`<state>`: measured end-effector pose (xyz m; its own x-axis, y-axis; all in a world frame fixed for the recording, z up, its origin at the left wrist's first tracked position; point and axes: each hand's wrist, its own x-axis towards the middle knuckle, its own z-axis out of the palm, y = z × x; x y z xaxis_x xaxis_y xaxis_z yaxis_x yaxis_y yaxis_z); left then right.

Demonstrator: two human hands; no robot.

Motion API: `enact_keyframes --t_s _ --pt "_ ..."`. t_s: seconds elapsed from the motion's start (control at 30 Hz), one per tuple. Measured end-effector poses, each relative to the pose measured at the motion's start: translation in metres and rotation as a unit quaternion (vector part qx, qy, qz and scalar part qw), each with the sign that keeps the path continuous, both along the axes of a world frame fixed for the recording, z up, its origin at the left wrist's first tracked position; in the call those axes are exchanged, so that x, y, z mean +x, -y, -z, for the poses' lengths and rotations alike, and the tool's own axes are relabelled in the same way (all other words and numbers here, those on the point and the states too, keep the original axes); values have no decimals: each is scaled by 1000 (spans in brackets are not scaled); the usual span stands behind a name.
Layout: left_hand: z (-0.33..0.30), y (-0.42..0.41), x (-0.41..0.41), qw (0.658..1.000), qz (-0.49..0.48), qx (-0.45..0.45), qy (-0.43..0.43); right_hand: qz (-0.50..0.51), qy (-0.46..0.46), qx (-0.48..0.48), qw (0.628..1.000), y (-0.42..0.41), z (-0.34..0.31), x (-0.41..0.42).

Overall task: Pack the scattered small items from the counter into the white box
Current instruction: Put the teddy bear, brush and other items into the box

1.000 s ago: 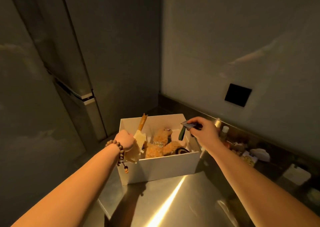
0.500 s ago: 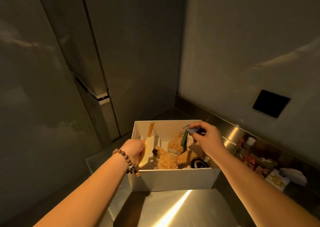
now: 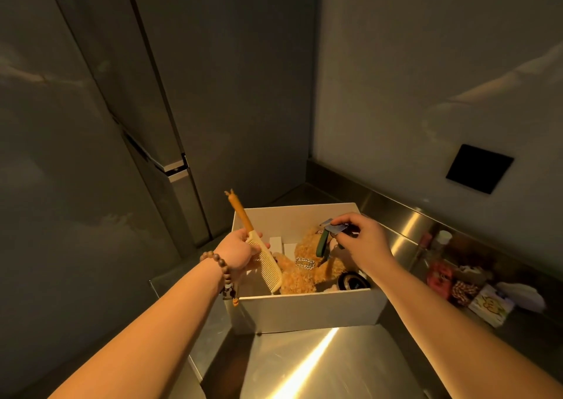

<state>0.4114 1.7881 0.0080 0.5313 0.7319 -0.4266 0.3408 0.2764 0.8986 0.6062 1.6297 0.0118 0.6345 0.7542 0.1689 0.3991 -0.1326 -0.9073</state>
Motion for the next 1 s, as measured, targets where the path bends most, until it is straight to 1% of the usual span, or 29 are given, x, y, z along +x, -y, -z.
enact_keyframes --t_s 0.07,0.13,0.17,0.23,0.3,0.37,0.43,0.5,0.57,0.63,0.7,0.73,0.77,0.8,0.83,0.87,0.9,0.93,1.0 --pt "6 -4 7 990 -1 101 -94 -2 4 -1 1000 1 0 0" --pt "7 -7 15 957 23 225 -184 -10 2 5 1000 1 1 1" --pt "5 -9 17 936 28 277 -217 -12 -1 7 1000 1 2 1" --pt "0 -13 19 913 22 333 -236 -14 -6 8 1000 2 3 3" --pt "-3 -16 20 897 25 355 -262 -14 -10 8 1000 2 5 5" --pt "-5 -18 21 882 53 358 -303 -17 -11 9 1000 2 6 4" --pt "-6 -17 25 865 92 349 -348 -19 -13 11 1000 1 7 5" --pt "-3 -15 28 840 153 333 -399 -19 -15 12 1000 1 8 5" --pt "1 -14 32 834 180 316 -416 -21 -18 10 1000 0 9 5" --pt "5 -13 33 840 183 295 -417 -23 -18 9 1000 -1 9 5" --pt "5 -13 32 867 168 252 -396 -26 -15 6 1000 -1 9 5" --pt "6 -15 31 892 151 217 -365 -29 -12 4 1000 -2 9 5" --pt "6 -17 30 925 127 164 -317 -33 -10 1 999 -2 9 6" --pt "5 -18 28 957 92 98 -257 -38 -10 -1 999 -3 8 6" --pt "3 -17 25 978 56 28 -198 -43 -9 -2 999 -4 8 6" --pt "0 -16 22 989 24 -25 -146 -48 -9 -3 999 -6 7 6" --pt "-1 -18 20 993 3 -50 -107 -53 -7 -5 999 -8 6 5" --pt "-2 -19 17 996 -13 -58 -74 -60 -4 -8 998 -10 4 4" --pt "-9 -22 12 998 -46 -46 -10 -77 2 -16 997 -16 0 -1"
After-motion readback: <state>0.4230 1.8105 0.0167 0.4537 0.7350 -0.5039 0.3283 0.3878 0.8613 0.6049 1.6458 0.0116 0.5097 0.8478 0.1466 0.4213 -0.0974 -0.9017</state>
